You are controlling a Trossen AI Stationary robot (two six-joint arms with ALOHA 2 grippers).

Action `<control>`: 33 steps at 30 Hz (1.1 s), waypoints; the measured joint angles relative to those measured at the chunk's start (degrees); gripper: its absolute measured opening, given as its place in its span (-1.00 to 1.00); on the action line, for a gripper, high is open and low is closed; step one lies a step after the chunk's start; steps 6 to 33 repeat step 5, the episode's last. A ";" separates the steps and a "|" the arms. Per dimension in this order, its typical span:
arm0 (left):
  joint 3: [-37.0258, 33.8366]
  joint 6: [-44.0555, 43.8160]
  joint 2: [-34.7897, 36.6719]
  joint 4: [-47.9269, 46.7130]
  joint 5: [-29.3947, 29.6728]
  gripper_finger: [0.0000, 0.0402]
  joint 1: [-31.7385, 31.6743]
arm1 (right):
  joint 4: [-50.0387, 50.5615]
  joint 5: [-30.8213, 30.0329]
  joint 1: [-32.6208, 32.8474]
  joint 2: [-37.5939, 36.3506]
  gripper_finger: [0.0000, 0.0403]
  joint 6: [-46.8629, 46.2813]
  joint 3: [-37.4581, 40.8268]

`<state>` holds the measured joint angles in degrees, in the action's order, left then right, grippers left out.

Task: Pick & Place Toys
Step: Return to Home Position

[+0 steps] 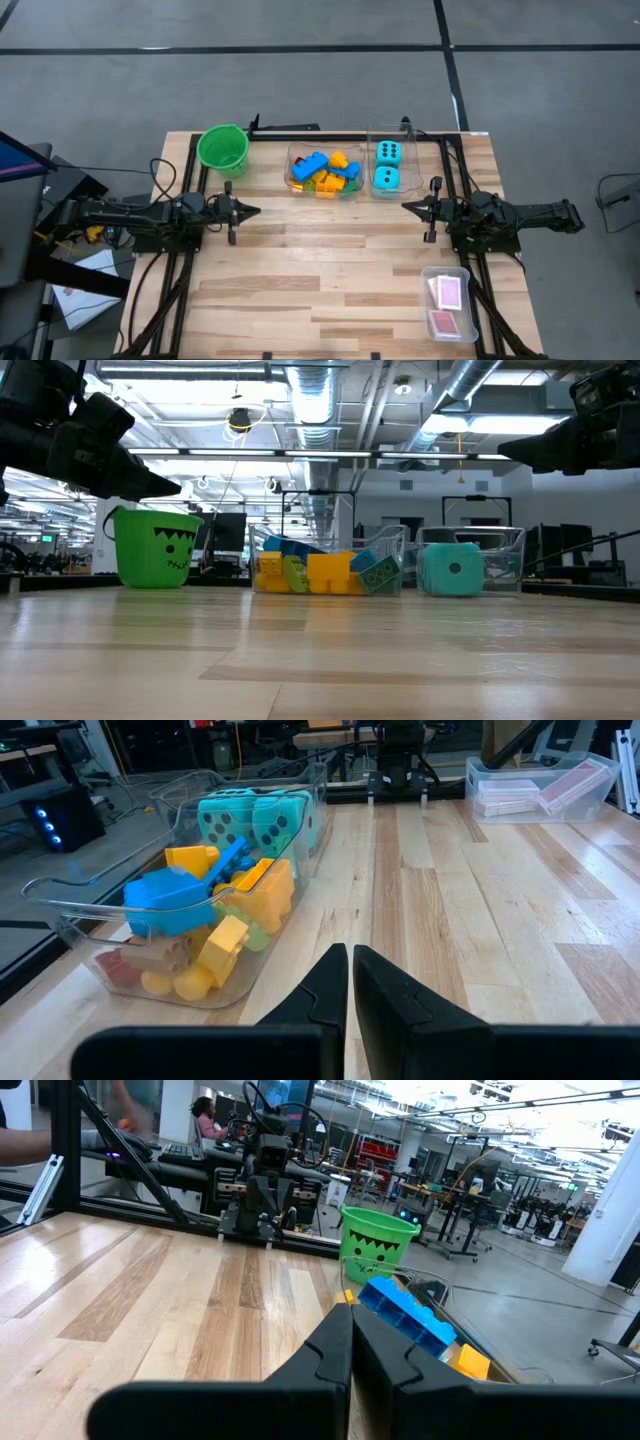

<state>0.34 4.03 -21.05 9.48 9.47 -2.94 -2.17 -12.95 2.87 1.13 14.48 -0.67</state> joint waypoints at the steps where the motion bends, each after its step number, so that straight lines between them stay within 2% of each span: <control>1: 0.00 -0.01 0.01 0.00 0.00 -0.91 -0.02 | 0.00 0.02 0.00 -0.02 -1.00 0.00 0.00; 33: 0.00 0.00 -0.01 -0.01 -0.02 -0.91 0.00 | 0.00 0.00 -0.01 -0.01 -1.00 0.00 0.00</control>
